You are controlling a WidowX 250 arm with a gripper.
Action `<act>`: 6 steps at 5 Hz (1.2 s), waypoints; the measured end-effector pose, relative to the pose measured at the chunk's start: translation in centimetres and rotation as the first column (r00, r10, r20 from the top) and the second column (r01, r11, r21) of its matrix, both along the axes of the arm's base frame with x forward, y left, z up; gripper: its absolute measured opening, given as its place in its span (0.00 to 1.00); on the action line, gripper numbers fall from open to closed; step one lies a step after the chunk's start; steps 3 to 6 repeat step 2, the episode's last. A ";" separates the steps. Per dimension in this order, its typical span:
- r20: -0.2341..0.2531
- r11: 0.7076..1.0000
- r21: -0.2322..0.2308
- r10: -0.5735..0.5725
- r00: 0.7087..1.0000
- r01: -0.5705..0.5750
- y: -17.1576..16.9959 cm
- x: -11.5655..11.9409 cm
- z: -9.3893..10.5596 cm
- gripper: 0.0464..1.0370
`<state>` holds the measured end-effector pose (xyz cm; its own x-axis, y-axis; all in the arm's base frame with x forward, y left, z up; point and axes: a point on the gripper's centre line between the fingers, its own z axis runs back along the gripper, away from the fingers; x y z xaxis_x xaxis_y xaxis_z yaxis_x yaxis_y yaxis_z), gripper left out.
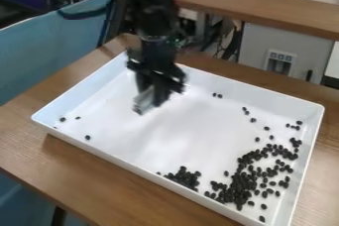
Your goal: Sweep into pile
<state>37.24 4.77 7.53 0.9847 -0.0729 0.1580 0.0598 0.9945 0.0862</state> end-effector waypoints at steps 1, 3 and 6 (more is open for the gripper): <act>0.014 0.996 0.027 0.089 0.996 -0.089 1.8 -1.5 0.8 0.34; -0.042 0.990 -0.011 0.142 0.989 -0.142 3.9 -2.0 -2.0 0.34; -0.042 0.990 -0.011 0.142 0.989 -0.142 3.9 -2.0 -2.0 0.34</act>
